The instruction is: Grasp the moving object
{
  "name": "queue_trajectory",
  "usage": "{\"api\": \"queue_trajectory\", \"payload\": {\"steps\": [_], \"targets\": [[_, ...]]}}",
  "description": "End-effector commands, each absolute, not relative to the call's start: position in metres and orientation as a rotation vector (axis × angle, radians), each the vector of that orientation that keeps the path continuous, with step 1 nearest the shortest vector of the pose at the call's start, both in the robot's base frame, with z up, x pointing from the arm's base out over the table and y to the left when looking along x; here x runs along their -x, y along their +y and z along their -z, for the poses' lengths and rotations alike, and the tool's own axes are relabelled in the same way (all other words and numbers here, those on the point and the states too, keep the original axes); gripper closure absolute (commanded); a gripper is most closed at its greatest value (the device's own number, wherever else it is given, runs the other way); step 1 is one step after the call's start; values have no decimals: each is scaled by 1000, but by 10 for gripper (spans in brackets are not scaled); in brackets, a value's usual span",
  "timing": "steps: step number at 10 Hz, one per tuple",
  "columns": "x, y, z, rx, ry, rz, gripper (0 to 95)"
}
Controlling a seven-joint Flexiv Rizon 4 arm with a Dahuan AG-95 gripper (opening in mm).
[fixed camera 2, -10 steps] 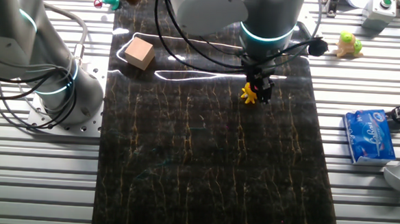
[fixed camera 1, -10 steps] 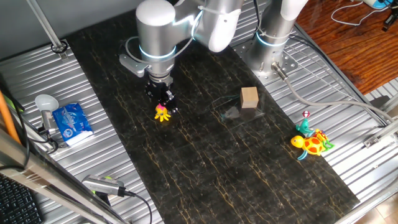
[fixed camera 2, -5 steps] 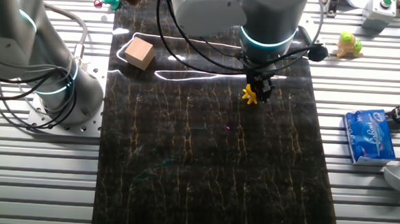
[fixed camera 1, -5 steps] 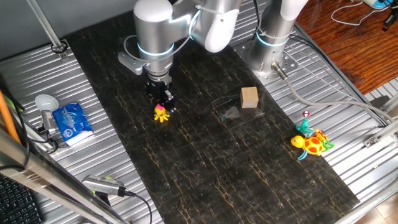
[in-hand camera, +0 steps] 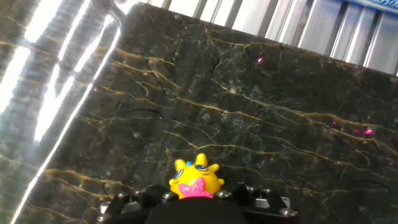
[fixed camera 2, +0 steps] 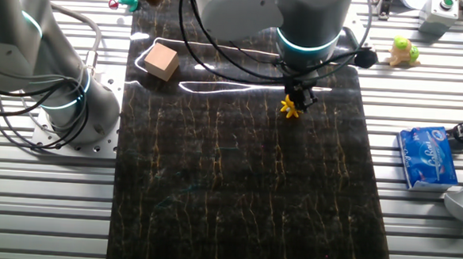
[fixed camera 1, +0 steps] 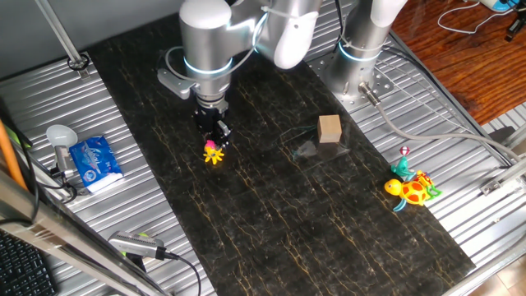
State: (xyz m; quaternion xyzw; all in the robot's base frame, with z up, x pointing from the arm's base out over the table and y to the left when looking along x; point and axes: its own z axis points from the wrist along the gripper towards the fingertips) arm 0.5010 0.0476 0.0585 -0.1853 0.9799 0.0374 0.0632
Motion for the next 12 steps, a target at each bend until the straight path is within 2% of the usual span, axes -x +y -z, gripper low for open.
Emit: {"api": "queue_trajectory", "payload": {"steps": [1, 12], "targets": [[-503, 48, -55, 553, 2960, -101, 950], [-504, 47, -59, 551, 2974, -115, 950]]}}
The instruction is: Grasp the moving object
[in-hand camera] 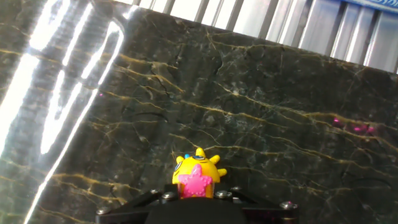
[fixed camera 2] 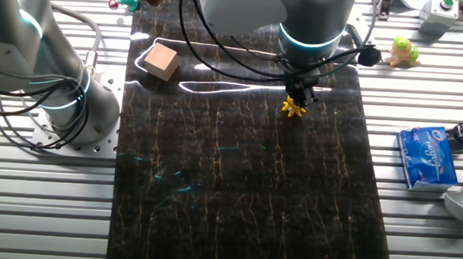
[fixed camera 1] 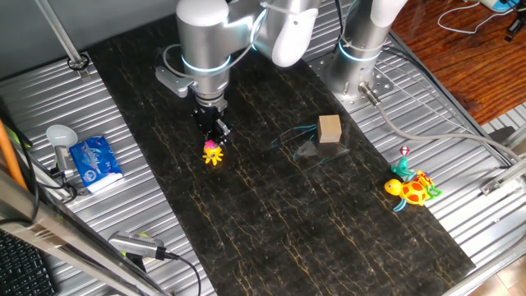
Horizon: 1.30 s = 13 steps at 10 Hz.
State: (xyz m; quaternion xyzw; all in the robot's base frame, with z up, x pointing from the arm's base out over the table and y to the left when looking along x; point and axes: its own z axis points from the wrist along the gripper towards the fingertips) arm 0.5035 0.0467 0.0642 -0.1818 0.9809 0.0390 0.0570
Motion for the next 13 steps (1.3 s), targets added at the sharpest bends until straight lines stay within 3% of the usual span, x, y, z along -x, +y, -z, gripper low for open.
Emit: {"api": "queue_trajectory", "payload": {"steps": [1, 12, 13], "targets": [[-504, 47, -59, 551, 2974, -115, 950], [-504, 47, -59, 551, 2974, -115, 950], [-517, 49, -162, 524, 3115, -190, 950]]}}
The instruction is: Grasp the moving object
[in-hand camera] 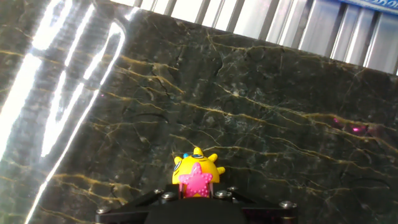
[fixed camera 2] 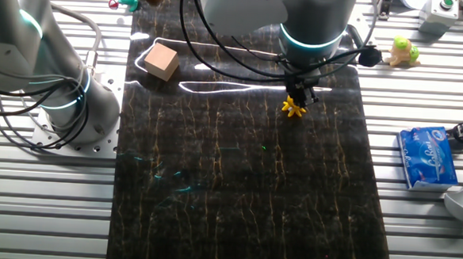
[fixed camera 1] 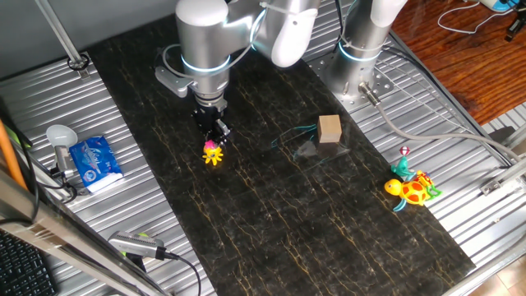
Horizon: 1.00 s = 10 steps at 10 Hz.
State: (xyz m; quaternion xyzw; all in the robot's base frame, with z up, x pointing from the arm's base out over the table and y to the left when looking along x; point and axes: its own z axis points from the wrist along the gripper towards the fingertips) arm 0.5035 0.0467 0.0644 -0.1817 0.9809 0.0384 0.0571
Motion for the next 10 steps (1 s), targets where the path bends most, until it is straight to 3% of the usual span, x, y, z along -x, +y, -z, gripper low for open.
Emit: {"api": "queue_trajectory", "payload": {"steps": [1, 10], "targets": [[-517, 49, -166, 525, 3118, -174, 950], [-517, 50, -170, 521, 3118, -150, 950]]}}
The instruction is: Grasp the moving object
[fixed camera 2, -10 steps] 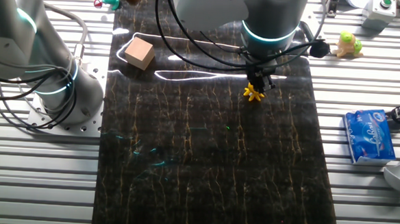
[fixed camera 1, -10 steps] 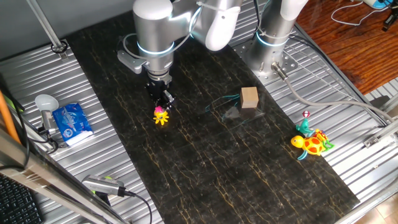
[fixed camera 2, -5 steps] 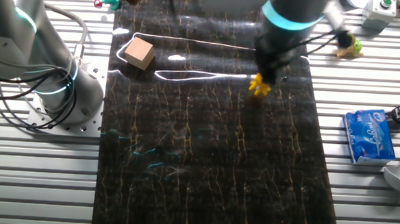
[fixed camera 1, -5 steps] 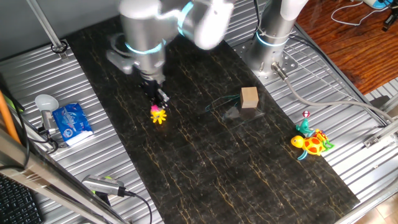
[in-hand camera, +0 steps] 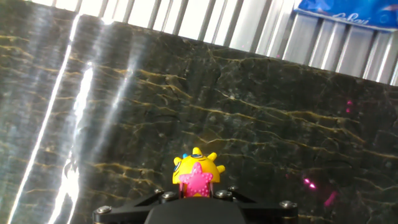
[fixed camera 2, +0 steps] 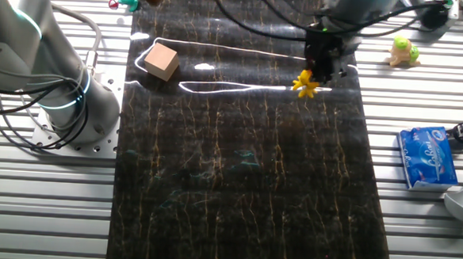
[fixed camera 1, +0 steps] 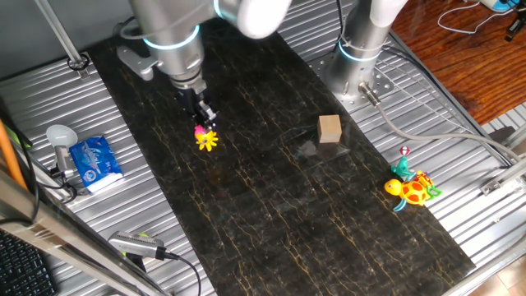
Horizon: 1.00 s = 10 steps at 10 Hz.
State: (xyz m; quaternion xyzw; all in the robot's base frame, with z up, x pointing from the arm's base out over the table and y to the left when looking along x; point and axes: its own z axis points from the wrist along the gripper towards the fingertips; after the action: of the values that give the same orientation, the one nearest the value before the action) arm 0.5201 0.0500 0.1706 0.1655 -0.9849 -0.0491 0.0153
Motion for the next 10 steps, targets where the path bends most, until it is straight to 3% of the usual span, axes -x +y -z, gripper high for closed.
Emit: {"api": "queue_trajectory", "payload": {"steps": [1, 10], "targets": [[-517, 50, -170, -508, -3074, 148, 950], [-513, 51, -170, -503, -3095, 160, 950]]}}
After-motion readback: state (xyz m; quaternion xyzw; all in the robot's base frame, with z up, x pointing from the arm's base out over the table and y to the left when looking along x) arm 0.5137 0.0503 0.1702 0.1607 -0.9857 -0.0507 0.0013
